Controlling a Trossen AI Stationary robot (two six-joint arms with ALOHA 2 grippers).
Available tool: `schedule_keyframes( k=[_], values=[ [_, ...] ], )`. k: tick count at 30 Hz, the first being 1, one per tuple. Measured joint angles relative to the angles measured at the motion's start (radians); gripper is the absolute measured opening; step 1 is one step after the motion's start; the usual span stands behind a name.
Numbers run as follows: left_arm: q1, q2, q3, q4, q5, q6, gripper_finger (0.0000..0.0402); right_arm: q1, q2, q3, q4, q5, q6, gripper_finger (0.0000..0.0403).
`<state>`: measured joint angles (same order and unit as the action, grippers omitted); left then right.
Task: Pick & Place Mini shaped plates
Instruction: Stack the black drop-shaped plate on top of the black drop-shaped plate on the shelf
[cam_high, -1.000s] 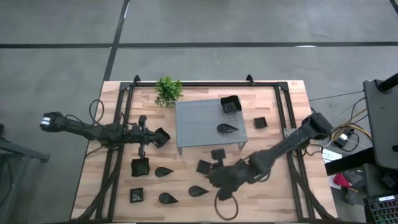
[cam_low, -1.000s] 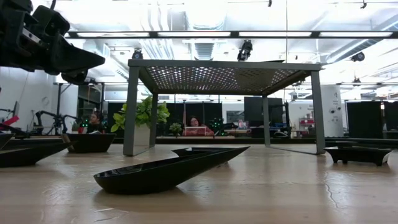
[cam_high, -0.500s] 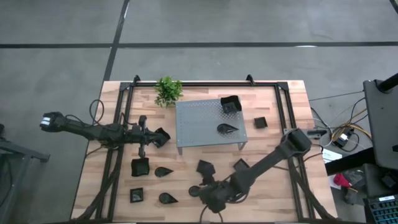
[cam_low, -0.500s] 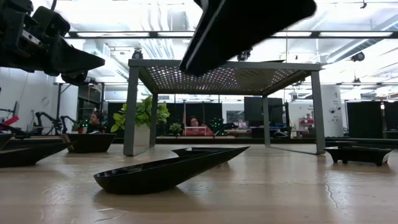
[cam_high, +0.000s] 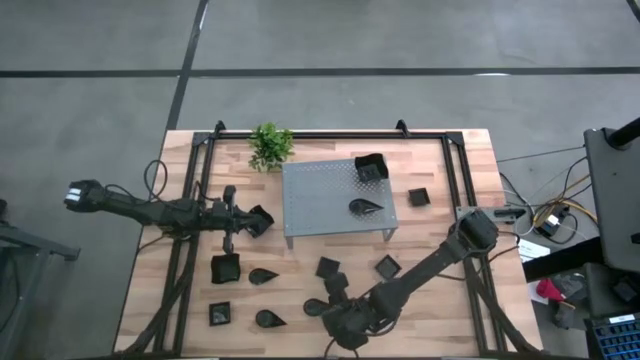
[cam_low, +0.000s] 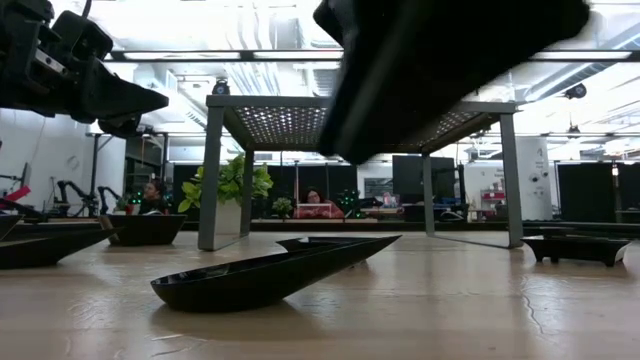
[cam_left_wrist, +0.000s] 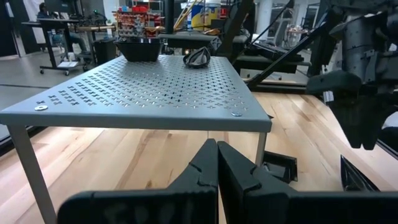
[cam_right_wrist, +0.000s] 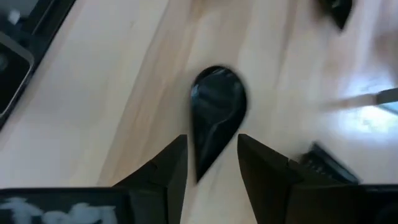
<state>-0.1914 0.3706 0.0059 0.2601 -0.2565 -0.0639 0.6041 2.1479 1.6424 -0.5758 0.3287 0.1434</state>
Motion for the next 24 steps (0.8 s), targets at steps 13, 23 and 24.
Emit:
schedule_keyframes(
  k=[13,23,24],
  values=[
    [0.000,0.000,0.000,-0.007,0.000,0.000,0.0000,0.022,0.016,-0.029,0.059,0.006,-0.014,0.0132],
    [0.000,0.000,0.000,-0.009,0.000,0.000,0.0000,0.022,0.024,-0.050,0.123,0.010,-0.050,0.0121],
    [0.000,0.000,0.000,-0.009,0.000,0.000,0.0000,0.022,0.027,-0.050,0.124,0.010,-0.052,0.0121]
  ],
)
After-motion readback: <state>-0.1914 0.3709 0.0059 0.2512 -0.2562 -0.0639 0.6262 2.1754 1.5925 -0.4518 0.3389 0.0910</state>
